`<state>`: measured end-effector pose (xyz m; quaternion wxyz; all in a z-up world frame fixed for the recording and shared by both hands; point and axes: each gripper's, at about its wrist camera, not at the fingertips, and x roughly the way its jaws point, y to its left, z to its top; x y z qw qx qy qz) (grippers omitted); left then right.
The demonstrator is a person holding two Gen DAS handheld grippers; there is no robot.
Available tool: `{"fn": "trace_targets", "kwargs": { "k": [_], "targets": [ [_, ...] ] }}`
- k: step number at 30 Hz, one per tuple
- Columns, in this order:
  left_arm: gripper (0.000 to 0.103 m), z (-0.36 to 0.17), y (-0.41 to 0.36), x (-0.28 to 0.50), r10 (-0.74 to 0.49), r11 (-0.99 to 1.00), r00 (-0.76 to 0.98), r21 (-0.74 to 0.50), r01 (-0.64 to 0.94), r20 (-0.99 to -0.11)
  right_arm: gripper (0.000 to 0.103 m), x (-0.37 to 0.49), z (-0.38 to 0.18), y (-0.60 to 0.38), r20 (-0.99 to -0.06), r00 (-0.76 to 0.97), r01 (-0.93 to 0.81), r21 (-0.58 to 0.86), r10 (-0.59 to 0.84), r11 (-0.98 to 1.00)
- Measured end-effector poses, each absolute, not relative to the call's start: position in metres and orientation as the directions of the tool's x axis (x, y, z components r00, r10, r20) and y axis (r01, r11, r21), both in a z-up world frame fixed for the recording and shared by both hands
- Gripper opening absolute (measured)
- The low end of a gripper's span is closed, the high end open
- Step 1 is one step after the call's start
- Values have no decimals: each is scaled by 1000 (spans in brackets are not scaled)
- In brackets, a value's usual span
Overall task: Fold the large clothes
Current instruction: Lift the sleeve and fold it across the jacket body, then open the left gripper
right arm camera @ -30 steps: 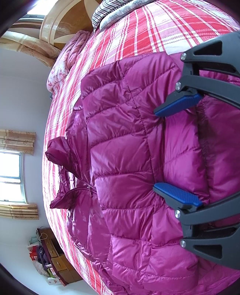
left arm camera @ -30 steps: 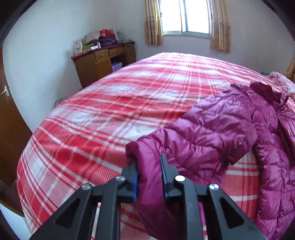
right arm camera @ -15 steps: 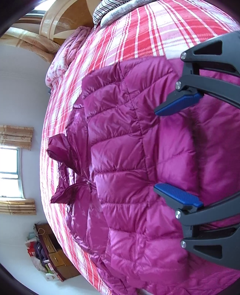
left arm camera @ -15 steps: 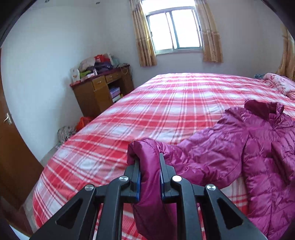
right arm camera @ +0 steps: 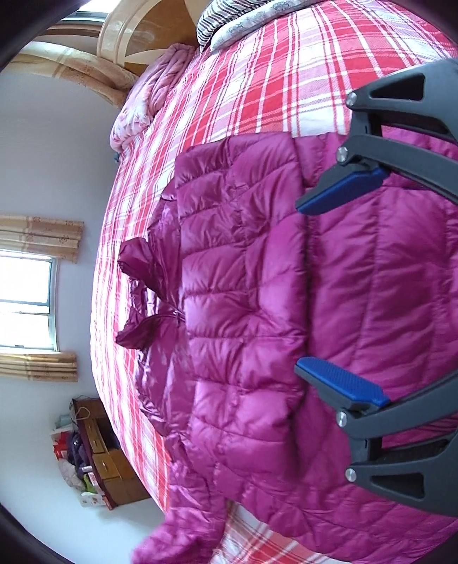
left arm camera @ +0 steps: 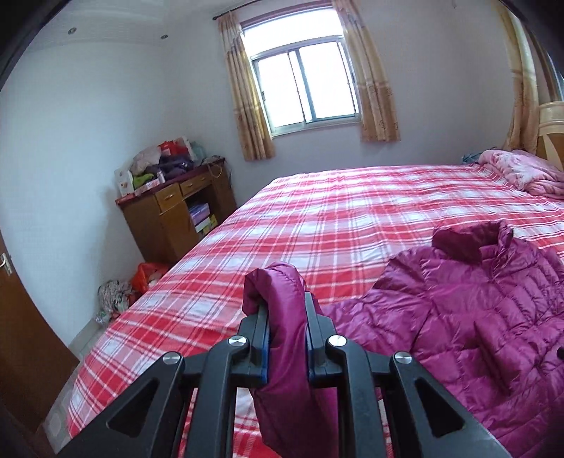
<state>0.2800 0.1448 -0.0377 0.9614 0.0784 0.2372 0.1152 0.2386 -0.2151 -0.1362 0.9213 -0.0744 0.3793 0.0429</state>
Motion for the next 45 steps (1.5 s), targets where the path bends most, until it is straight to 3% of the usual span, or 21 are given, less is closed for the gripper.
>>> {"fn": "trace_targets", "kwargs": {
  "k": [8, 23, 45],
  "targets": [
    [14, -24, 86, 298, 150, 978, 891, 199, -69, -429, 85, 221, -140, -237, -691, 722, -100, -137, -23, 986],
    [14, -17, -8, 309, 26, 969, 896, 232, 87, -443, 85, 220, -158, -271, -693, 721, -47, -44, 4, 998],
    [14, -76, -104, 322, -81, 946, 821, 215, 242, -565, 88, 221, -163, -287, -700, 713, 26, -28, -38, 999]
  ]
}}
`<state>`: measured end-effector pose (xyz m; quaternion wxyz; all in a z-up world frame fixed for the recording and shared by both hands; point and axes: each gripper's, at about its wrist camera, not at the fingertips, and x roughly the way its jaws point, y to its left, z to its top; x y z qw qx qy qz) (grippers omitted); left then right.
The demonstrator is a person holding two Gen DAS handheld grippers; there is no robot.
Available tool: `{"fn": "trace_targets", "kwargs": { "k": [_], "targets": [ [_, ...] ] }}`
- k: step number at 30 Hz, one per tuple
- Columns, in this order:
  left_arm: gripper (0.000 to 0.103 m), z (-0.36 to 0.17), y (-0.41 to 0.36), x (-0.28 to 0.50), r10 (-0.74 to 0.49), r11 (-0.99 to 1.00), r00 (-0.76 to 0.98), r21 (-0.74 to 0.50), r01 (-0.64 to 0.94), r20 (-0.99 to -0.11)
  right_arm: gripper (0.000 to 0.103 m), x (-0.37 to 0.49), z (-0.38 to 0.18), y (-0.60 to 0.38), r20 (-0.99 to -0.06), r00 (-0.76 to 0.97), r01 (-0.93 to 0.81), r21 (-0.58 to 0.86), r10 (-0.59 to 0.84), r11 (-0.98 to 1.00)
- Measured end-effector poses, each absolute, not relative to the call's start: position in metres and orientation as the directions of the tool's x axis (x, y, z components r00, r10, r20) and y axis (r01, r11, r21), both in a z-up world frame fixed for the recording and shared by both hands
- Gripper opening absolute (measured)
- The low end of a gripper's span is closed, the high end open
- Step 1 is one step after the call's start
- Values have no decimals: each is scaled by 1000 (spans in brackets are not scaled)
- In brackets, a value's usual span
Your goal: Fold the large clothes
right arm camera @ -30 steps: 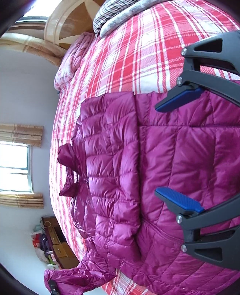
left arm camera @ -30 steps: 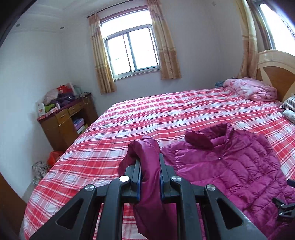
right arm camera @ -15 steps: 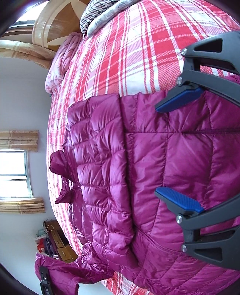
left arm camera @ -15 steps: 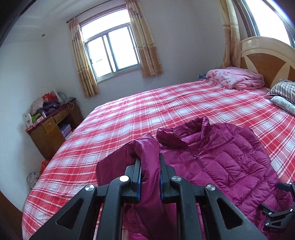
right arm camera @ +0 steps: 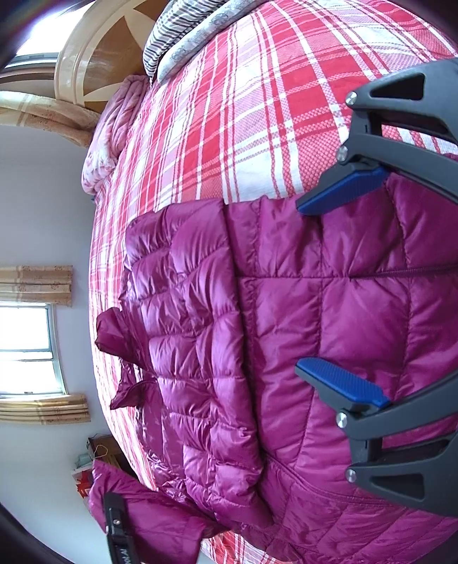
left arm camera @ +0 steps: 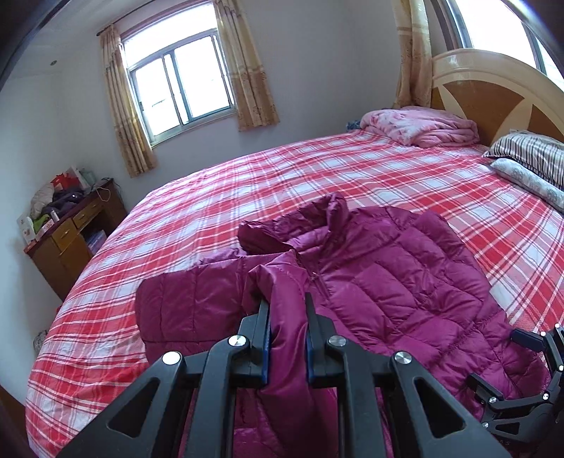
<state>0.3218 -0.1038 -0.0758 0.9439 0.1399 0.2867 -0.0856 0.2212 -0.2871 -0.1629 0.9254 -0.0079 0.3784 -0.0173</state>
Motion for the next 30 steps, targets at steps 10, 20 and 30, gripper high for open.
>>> {"fn": "trace_targets", "kwargs": {
  "k": [10, 20, 30],
  "targets": [
    [14, -107, -147, 325, -118, 923, 786, 226, 312, -606, 91, 225, -168, -292, -711, 702, 42, -5, -33, 999],
    [27, -116, -170, 324, -158, 910, 759, 206, 360, -632, 95, 226, -171, -292, -718, 696, 45, 2, -30, 999],
    [88, -82, -128, 300, -171, 928, 874, 224, 299, -455, 97, 223, -169, -293, -711, 703, 41, 20, -15, 999]
  ]
}}
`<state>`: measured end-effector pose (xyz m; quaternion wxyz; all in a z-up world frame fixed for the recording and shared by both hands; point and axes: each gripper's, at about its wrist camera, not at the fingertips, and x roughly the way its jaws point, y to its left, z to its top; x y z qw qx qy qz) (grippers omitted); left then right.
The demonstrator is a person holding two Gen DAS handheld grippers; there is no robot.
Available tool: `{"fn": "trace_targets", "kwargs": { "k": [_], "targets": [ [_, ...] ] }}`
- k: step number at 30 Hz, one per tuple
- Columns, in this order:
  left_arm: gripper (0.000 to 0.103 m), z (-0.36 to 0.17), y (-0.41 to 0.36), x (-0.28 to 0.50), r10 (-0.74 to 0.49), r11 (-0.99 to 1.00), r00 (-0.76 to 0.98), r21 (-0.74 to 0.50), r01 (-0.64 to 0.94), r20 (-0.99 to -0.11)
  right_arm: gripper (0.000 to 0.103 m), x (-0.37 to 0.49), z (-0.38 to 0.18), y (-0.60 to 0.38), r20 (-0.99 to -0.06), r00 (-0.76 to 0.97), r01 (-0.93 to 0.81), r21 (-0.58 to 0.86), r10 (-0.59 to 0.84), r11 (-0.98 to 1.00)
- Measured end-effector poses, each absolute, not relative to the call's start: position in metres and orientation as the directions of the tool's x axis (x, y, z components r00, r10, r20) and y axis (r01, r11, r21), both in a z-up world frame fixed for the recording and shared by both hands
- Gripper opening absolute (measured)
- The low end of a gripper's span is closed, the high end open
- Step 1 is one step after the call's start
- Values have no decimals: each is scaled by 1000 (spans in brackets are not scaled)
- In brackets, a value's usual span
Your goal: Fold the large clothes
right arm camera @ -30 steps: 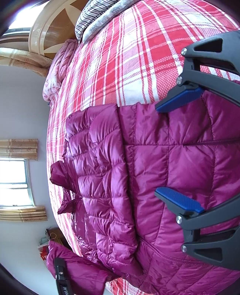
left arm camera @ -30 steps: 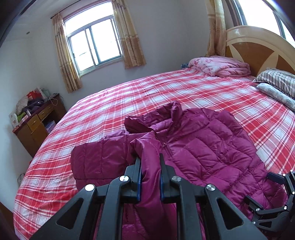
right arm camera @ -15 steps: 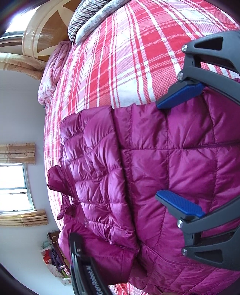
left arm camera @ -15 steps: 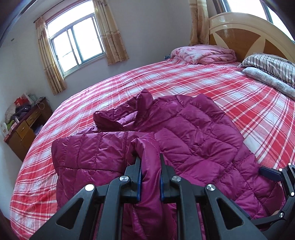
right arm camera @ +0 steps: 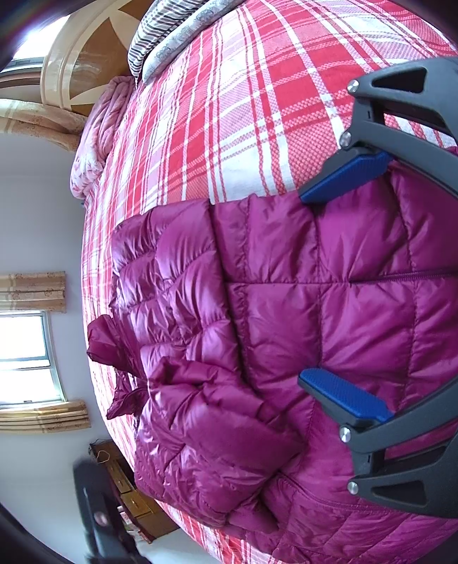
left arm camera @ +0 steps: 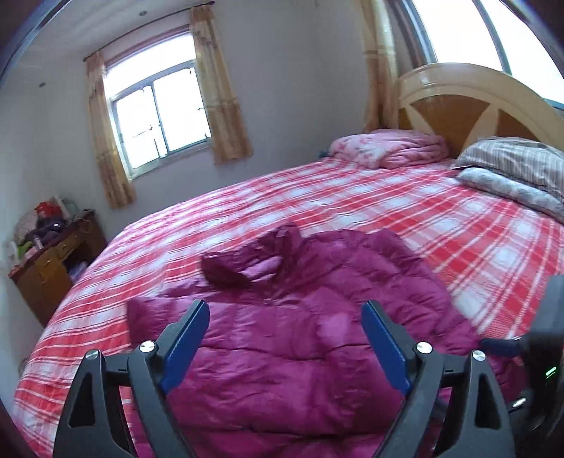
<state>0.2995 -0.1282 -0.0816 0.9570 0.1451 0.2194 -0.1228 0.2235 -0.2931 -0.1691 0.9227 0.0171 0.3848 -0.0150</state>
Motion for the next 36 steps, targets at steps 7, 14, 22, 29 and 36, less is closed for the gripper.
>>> {"fn": "trace_targets", "kwargs": {
  "k": [7, 14, 22, 29, 36],
  "targets": [
    [88, -116, -14, 362, 62, 980, 820, 190, 58, -569, 84, 212, -110, -273, -621, 783, -1, 40, 26, 999],
    [88, -155, 12, 374, 79, 987, 750, 159, 35, -656, 59, 274, -109, -204, -679, 713, -154, 92, 175, 984],
    [88, -109, 11, 378, -25, 996, 813, 55, 70, -582, 54, 293, -151, -201, -750, 655, -112, 22, 91, 993],
    [88, -126, -7, 422, -92, 994, 753, -15, 109, -651, 53, 287, -103, -211, -679, 728, -66, 72, 97, 995],
    [88, -172, -2, 443, -71, 997, 673, -32, 71, -736, 47, 319, -120, -185, -722, 681, -73, 99, 122, 992]
  ]
}}
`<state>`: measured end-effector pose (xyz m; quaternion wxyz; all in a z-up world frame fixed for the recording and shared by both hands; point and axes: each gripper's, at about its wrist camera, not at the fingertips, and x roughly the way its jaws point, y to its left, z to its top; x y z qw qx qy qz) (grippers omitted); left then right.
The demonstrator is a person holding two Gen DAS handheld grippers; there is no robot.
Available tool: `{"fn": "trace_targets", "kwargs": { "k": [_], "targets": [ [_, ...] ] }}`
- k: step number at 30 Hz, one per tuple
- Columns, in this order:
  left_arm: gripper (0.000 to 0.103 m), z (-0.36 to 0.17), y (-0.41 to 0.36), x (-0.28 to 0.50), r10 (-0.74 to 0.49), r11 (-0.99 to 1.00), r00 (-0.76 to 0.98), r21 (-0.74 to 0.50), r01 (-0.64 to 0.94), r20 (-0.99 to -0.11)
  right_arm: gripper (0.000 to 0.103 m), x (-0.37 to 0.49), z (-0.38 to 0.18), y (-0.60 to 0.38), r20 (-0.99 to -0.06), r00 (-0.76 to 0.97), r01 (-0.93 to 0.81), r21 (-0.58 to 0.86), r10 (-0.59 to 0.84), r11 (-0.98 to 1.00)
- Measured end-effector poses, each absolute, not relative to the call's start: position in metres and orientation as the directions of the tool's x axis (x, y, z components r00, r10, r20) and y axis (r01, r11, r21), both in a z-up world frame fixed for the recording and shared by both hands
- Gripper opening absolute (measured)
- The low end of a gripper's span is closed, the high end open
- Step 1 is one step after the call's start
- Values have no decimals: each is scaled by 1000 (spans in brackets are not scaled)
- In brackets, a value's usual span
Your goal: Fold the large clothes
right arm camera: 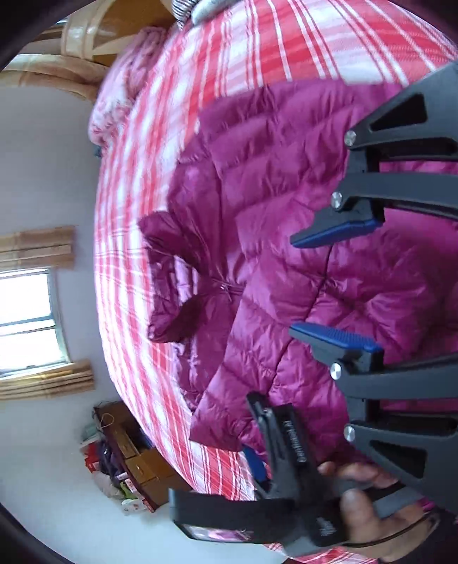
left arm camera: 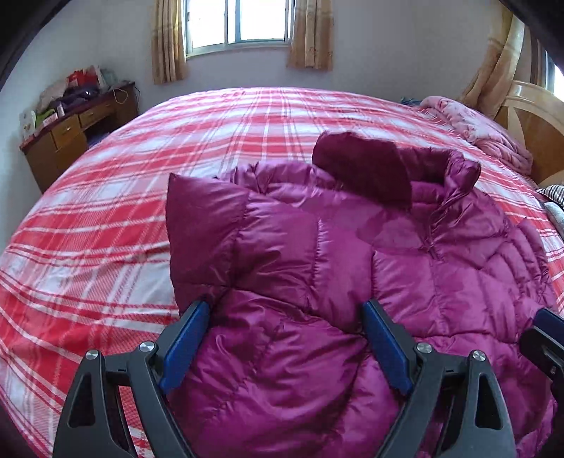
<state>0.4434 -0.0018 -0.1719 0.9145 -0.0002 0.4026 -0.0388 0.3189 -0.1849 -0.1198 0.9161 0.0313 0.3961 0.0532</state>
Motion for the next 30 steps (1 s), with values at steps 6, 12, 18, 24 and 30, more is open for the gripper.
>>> {"fn": "trace_targets", "kwargs": {
  "k": [6, 12, 18, 24, 30],
  "targets": [
    [88, -179, -2, 441, -79, 996, 670, -35, 78, -739, 45, 320, -145, -189, -738, 667, -53, 90, 102, 995],
    [90, -184, -1, 446, -85, 996, 650, -43, 80, -755, 45, 320, -153, -188, -734, 674, -48, 72, 86, 996],
    [91, -188, -3, 450, -77, 996, 637, -33, 80, -767, 45, 320, -156, -186, -736, 673, -44, 61, 74, 997],
    [92, -189, -6, 454, -65, 997, 634, -18, 81, -770, 45, 320, -157, -184, -736, 674, -41, 36, 54, 999],
    [92, -190, -9, 453, -59, 996, 631, -6, 86, -773, 45, 321, -158, -182, -737, 675, -39, 9, 33, 999]
  ]
}}
